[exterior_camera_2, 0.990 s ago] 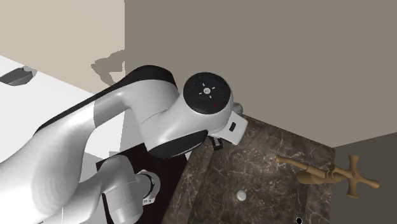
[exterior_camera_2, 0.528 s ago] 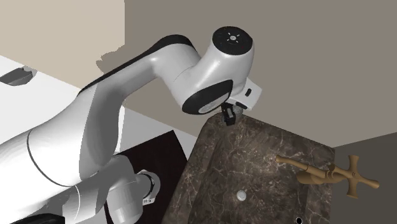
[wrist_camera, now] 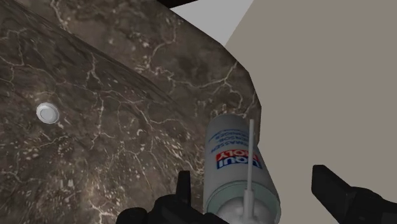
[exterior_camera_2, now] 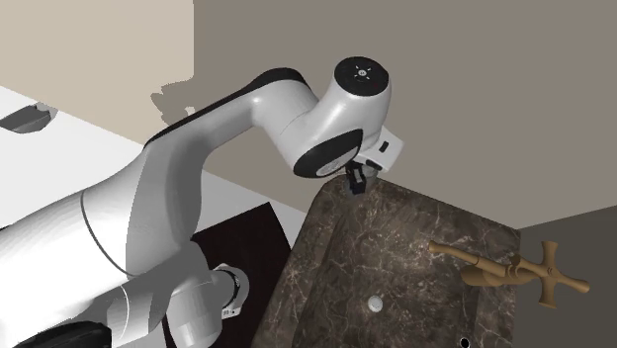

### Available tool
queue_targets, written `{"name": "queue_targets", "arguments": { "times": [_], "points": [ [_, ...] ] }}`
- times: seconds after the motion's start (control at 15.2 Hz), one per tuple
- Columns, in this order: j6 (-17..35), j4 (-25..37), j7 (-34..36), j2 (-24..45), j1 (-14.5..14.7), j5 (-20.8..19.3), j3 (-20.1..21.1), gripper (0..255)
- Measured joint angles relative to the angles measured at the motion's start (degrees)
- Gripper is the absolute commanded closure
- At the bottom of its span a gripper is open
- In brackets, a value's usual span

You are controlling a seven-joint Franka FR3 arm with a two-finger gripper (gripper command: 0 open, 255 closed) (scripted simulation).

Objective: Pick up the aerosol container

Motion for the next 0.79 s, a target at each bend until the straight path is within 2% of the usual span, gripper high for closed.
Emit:
{"name": "queue_targets", "arguments": {
  "times": [0.07,0.13,0.79],
  "points": [
    [0.59,-0.52,0.01,0.07,0.01,0.0,0.03,0],
    [0.77,-0.75,0.01,0.02,0.01,0.01,0.03,255],
    [0.99,-0.96,-0.02,-0.08,0.02,0.03,0.02,255]
  ]
}}
